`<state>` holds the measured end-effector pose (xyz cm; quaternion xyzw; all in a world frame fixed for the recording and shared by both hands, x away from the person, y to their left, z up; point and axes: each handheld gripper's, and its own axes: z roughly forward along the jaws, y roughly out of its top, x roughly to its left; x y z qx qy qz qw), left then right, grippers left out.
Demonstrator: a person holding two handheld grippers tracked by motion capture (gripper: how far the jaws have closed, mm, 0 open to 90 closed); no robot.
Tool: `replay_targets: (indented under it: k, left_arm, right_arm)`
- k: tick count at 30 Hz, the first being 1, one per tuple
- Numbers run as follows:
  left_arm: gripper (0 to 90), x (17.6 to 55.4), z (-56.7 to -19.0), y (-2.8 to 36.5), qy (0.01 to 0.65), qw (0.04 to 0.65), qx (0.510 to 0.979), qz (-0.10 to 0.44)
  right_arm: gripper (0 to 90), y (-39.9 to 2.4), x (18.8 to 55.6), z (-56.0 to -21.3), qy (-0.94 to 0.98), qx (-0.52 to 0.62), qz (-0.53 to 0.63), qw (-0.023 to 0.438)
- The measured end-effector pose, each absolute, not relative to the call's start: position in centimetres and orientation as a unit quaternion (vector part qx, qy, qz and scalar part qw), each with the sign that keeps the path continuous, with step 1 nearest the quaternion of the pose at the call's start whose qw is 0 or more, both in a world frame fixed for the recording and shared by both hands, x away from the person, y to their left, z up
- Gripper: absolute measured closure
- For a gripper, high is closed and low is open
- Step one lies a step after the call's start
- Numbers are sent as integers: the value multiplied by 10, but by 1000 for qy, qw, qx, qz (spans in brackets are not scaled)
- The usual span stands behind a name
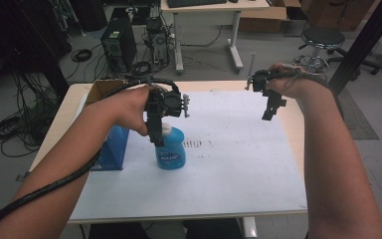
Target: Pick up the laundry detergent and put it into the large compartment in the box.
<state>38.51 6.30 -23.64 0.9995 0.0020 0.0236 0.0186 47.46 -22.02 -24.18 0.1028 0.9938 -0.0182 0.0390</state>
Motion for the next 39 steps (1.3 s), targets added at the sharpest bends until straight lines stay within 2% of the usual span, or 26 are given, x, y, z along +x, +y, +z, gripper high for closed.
replay_targets:
  k: [39]
  left_arm:
    - [1,391,-272,59,2,14,999,29]
  right_arm:
    - [39,-216,475,-250,994,98,-17,38]
